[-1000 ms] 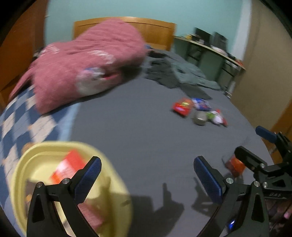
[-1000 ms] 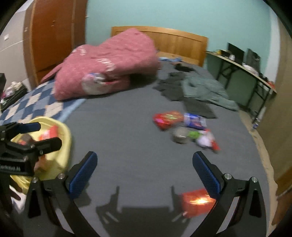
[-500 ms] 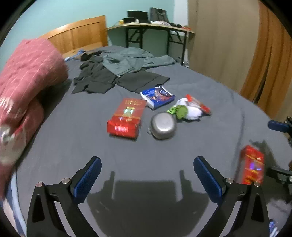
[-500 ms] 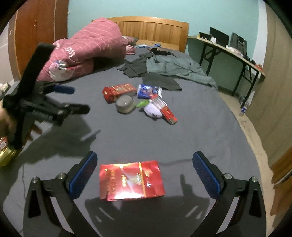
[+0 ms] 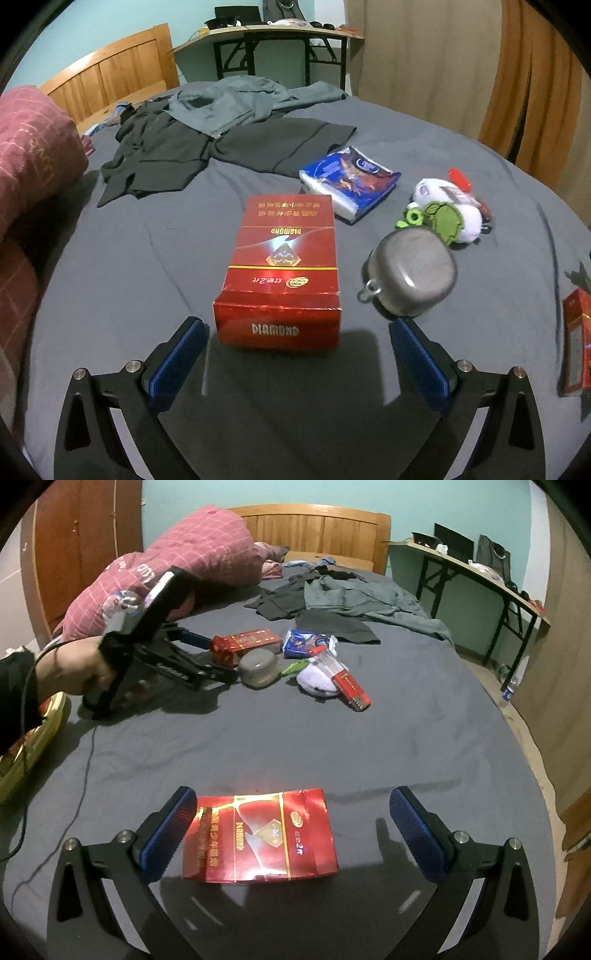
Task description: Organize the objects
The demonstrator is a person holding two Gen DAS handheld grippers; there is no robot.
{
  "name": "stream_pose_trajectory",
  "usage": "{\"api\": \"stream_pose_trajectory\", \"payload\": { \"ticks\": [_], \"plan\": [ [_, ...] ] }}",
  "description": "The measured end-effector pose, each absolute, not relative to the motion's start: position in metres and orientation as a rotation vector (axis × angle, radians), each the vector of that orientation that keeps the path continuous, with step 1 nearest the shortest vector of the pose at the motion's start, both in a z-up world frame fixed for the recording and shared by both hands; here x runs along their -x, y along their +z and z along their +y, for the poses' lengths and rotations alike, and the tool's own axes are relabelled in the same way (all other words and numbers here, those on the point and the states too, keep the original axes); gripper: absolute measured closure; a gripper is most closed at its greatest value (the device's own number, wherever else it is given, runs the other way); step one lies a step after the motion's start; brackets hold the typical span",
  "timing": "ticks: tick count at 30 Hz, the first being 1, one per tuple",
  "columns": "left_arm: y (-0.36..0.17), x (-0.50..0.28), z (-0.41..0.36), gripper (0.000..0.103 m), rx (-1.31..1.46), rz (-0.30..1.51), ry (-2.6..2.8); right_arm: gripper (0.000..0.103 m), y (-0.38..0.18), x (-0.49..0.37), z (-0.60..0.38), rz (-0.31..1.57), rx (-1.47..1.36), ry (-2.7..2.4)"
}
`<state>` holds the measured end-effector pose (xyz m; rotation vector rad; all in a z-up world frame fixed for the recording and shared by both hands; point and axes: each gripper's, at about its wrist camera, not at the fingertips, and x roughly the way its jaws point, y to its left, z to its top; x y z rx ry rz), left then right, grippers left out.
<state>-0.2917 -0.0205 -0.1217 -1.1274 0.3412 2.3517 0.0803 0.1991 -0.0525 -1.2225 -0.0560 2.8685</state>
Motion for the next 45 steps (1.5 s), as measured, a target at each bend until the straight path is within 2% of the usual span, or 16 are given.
{"api": "stream_pose_trajectory", "payload": {
  "ticks": [11,16,30,33,36,38,40,45],
  "plan": [
    [-0.121,0.315,-0.035,0.0,1.073,0.286,2.38,0.0,-0.067,-0.086,0.195,-0.044,1.318,2.9],
    [-0.12,0.315,-0.034,0.0,1.044,0.288,2.369,0.0,-0.072,-0.087,0.18,-0.189,1.319,2.901],
    [-0.129,0.327,-0.02,0.001,1.069,0.362,2.33,0.0,-0.079,-0.082,0.176,-0.23,1.342,2.865],
    [-0.127,0.327,-0.014,0.006,1.05,0.374,2.321,0.0,-0.079,-0.081,0.174,-0.246,1.342,2.86],
    [-0.127,0.33,-0.013,0.02,1.065,0.346,2.325,0.003,-0.077,-0.081,0.173,-0.255,1.313,2.865],
    [-0.126,0.331,-0.013,0.036,1.066,0.323,2.338,0.014,-0.076,-0.081,0.172,-0.253,1.307,2.867],
    [-0.125,0.331,-0.011,0.047,1.076,0.311,2.349,0.014,-0.076,-0.081,0.173,-0.245,1.316,2.866],
    [-0.124,0.327,-0.008,0.048,1.099,0.287,2.386,0.014,-0.076,-0.079,0.176,-0.226,1.319,2.866]
  ]
}}
